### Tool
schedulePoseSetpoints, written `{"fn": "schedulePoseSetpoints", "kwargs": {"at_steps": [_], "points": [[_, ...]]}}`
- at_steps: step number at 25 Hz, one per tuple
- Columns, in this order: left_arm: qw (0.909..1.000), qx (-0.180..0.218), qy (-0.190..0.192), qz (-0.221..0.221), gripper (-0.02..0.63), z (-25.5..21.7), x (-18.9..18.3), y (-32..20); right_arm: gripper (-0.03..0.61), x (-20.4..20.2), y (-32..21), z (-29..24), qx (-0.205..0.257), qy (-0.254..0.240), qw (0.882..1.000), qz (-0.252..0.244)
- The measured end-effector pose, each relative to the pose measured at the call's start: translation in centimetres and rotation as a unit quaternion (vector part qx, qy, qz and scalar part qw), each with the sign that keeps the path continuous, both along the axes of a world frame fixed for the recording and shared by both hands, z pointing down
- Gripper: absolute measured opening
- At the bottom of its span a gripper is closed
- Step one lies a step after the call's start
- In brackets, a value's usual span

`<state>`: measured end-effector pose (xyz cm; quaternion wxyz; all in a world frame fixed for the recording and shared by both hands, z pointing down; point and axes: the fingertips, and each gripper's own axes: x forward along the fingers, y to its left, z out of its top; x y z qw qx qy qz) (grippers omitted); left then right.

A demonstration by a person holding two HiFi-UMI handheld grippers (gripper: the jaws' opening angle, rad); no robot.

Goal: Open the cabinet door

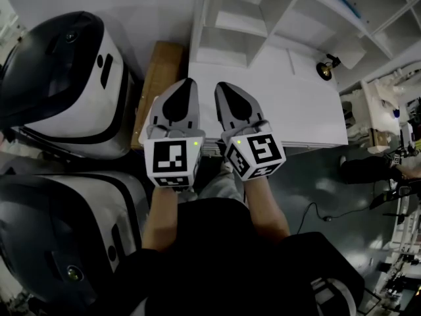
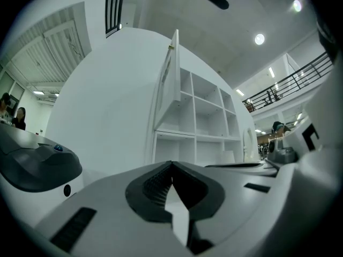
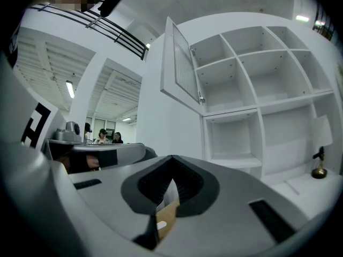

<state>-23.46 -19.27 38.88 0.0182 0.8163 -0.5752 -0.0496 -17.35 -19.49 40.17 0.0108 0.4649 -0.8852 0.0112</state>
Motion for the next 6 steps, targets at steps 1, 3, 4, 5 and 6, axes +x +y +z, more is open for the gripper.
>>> {"fn": "schedulePoseSetpoints", "kwargs": {"at_steps": [1, 3, 4, 5, 6], "points": [[1.0, -0.001, 0.0, -0.001, 0.013, 0.02, -0.09, -0.02, 0.018, -0.02, -0.02, -0.02, 0.0, 0.0, 1.0, 0.0], [1.0, 0.0, -0.001, -0.001, 0.013, 0.03, -0.28, 0.0, 0.018, -0.09, 0.0, -0.06, 0.001, 0.001, 1.0, 0.0], [1.0, 0.0, -0.002, -0.002, 0.013, 0.01, -0.37, 0.03, 0.018, -0.14, 0.05, -0.08, 0.001, 0.001, 1.0, 0.0], [1.0, 0.001, -0.002, -0.002, 0.014, -0.01, -0.45, 0.08, 0.017, -0.18, 0.11, -0.09, 0.002, 0.001, 1.0, 0.0], [1.0, 0.001, -0.003, -0.002, 0.013, -0.03, -0.54, 0.12, 0.017, -0.23, 0.18, -0.11, 0.002, 0.001, 1.0, 0.0]]}}
